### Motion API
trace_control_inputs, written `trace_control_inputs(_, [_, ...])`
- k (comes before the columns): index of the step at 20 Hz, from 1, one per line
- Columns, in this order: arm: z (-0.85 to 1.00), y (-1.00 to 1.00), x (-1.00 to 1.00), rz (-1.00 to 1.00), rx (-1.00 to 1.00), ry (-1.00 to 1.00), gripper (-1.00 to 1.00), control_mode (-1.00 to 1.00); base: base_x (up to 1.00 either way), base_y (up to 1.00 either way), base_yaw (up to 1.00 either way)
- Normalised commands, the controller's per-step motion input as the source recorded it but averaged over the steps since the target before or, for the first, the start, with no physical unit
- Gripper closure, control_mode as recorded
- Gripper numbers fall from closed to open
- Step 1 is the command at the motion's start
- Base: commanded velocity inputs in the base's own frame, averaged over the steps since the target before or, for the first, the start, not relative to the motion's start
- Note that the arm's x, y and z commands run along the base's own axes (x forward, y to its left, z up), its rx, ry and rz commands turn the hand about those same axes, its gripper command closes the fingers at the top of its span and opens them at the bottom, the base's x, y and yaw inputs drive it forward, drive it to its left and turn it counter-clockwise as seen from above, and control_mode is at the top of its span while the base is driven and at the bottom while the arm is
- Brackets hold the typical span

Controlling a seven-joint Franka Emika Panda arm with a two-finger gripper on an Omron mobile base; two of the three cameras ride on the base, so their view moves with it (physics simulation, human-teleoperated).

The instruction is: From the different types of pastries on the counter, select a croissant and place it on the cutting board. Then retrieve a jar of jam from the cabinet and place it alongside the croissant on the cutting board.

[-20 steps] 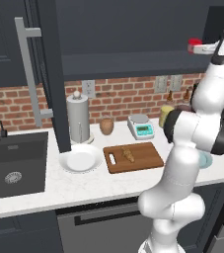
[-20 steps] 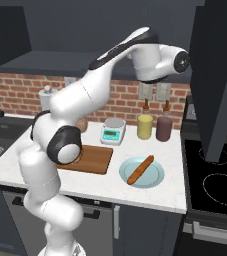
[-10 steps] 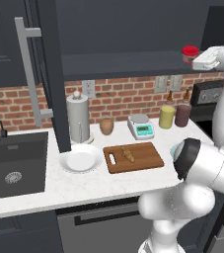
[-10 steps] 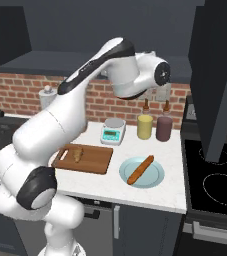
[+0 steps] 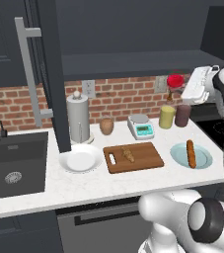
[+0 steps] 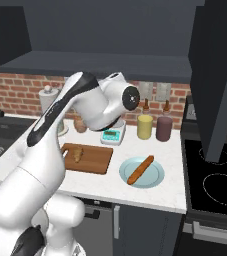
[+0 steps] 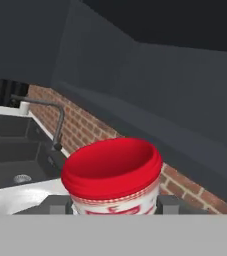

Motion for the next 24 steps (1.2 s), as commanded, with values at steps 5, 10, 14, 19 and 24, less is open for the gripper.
trace_control_inputs(5, [-0.70,0.11,-0.53,0.18,-0.01,0.01,1.00,-1.00,0.00,0.00,0.00])
trace_control_inputs(10, [-0.79,0.36,-0.29,0.16,0.00,0.12,1.00,-1.00,0.00,0.00,0.00])
trace_control_inputs(14, [-0.86,0.59,0.02,0.13,0.00,0.11,1.00,-1.00,0.00,0.00,0.00])
trace_control_inputs(19, [-0.70,0.22,0.20,0.09,0.00,0.05,1.00,-1.00,0.00,0.00,0.00])
trace_control_inputs(24, [-0.45,0.00,0.28,0.12,0.00,0.08,1.00,-1.00,0.00,0.00,0.00])
